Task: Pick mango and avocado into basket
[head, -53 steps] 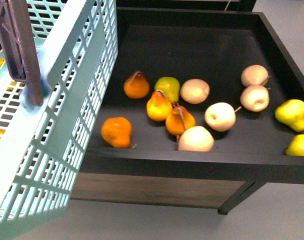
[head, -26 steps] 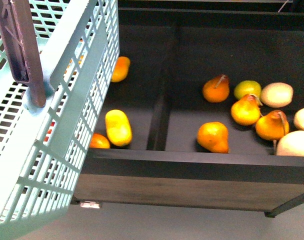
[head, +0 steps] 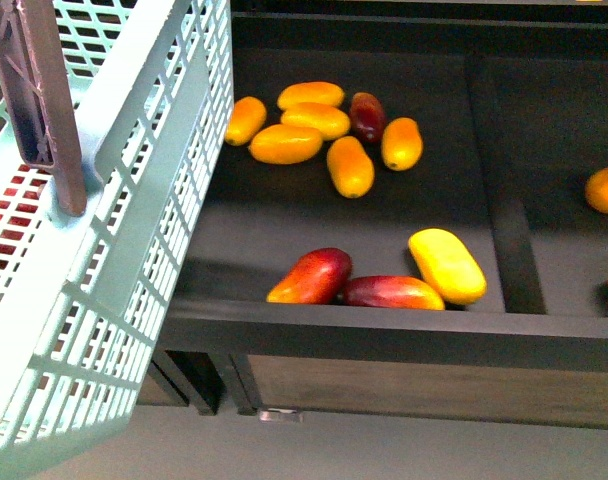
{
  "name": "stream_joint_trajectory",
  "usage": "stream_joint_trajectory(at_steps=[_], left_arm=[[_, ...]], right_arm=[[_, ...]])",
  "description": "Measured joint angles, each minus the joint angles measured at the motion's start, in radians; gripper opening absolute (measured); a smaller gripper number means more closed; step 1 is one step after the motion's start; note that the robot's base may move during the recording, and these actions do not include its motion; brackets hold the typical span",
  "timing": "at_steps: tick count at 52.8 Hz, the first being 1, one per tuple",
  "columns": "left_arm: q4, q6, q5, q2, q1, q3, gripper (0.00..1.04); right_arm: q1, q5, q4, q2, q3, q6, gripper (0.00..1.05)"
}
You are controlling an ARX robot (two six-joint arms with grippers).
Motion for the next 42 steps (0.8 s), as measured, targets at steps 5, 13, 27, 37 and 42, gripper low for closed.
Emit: stream_joint_trajectory(at_steps=[5, 13, 27, 37, 42], left_arm=[[0.0, -0.001, 0.002, 0.0, 0.0, 0.0, 0.16], [0.0, 0.0, 0.001, 0.0, 0.0, 0.0, 0.16], [0.0, 0.0, 0.0, -0.001, 0.0, 0.0, 0.16], [0.0, 0.0, 0.0, 0.0, 0.0, 0.0, 0.16], [0.0, 0.001, -0.009, 0.001, 0.008, 0.0, 0.16]], right_arm=[[0.0, 0.002, 0.0, 0.0, 0.0, 0.0, 0.96], [0.0, 0.002, 0.0, 0.001, 0.0, 0.0, 0.96], [0.0, 0.001, 0.0, 0.001, 0.0, 0.0, 0.96], [0.0, 0.001, 0.0, 0.0, 0.0, 0.0, 0.96], [-0.002, -0.007, 0.0, 0.0, 0.0, 0.0, 0.96]])
